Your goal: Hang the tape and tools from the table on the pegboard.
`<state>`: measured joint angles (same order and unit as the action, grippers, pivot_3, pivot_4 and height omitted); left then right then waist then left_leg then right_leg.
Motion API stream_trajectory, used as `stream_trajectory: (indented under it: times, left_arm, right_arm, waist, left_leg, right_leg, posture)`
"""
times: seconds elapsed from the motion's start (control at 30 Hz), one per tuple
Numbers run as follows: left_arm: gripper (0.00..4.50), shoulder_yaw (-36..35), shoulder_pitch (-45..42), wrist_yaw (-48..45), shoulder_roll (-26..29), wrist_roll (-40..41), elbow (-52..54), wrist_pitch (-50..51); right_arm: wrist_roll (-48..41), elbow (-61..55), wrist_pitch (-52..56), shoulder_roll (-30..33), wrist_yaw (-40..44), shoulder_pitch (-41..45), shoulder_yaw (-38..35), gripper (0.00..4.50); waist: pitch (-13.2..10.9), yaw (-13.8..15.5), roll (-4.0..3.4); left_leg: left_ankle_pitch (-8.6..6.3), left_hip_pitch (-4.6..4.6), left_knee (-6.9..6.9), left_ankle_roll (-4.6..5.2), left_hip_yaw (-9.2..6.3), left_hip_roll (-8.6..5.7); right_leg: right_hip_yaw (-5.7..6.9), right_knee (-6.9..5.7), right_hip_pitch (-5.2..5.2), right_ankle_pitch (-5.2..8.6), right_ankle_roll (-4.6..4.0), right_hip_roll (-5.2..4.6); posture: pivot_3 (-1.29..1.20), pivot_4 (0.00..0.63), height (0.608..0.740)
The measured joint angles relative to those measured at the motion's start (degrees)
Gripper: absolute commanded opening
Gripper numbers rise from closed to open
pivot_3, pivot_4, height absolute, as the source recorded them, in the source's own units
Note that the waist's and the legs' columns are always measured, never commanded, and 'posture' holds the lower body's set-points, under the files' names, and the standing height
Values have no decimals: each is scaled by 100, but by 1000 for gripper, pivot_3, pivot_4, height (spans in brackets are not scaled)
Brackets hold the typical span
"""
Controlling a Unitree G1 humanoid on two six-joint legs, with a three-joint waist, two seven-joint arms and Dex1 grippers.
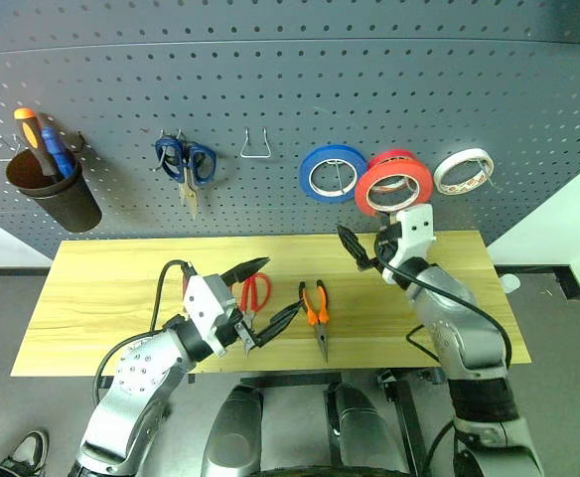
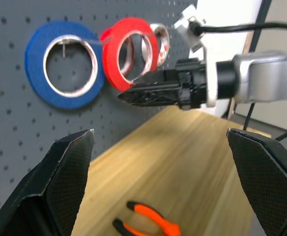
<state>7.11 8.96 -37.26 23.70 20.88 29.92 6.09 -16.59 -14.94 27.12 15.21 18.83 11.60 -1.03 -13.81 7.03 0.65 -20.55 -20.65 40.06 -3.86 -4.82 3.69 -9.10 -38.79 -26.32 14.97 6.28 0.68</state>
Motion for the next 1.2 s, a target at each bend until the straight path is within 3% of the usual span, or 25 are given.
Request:
stream_trajectory:
  times: [0.2,0.33,0.63,0.73,1.2]
  left_arm:
    - [4500,-172,512,-101,167,20,-48,-41]
    - [4500,-329,714,-147,279,-30,-293,-68]
    - [4500,-499,1182,-145,585,-140,-368,123]
    - [4500,-542,1372,-101,661,-148,-247,311]
    - [4500,-568,1614,61,672,-171,-21,657]
  right_arm:
    - [-378,-1769,971,196,-157,-1004,-48,4467]
    - [-398,-2343,1449,115,-481,-1269,229,4467]
    - [504,-1749,2238,-714,-1650,-1005,1631,4467]
    - [519,-1481,2779,-826,-1723,-808,1730,4467]
    - [586,-655,3857,-1247,-1627,-134,1978,4467]
  waist:
    - [-5,-19,-1]
    - [-23,-48,4]
    - [-122,-35,1]
    - [-162,-14,7]
    - [-251,-57,-21]
  left_leg:
    - [-3,-1,-1,4,0,0]
    - [-3,4,-1,4,0,0]
    - [-3,-26,-6,3,2,1]
    - [-3,-78,-1,2,0,1]
    - [-6,-87,-9,7,-1,2]
  right_leg:
    - [-2,2,-2,20,2,0]
    - [-5,2,0,37,17,0]
    - [-5,2,-29,37,-1,0]
    - [-4,2,-74,33,-4,0]
    - [-1,2,-90,38,2,0]
  posture:
    - [311,218,677]
    - [319,236,677]
    - [344,271,677]
    - [351,281,677]
    - [350,300,677]
